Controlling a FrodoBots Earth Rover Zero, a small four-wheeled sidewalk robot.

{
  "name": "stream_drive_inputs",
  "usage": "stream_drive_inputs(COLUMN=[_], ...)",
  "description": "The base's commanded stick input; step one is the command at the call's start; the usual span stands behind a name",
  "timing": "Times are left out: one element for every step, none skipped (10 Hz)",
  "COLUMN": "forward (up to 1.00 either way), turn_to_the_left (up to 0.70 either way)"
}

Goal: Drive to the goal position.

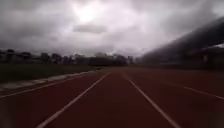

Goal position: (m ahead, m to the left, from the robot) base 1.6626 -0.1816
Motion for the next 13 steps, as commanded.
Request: stream_drive_inputs(forward=[0.7, 0.7, 0.7, 0.7, 0.7, 0.7, 0.7, 0.7, 0.7, 0.7, 0.7, 0.7, 0.7], turn_to_the_left=[0.0, 0.0, 0.0, 0.0, 0.0, 0.0, 0.0, 0.0, 0.0, 0.0, 0.0, 0.0, 0.0])
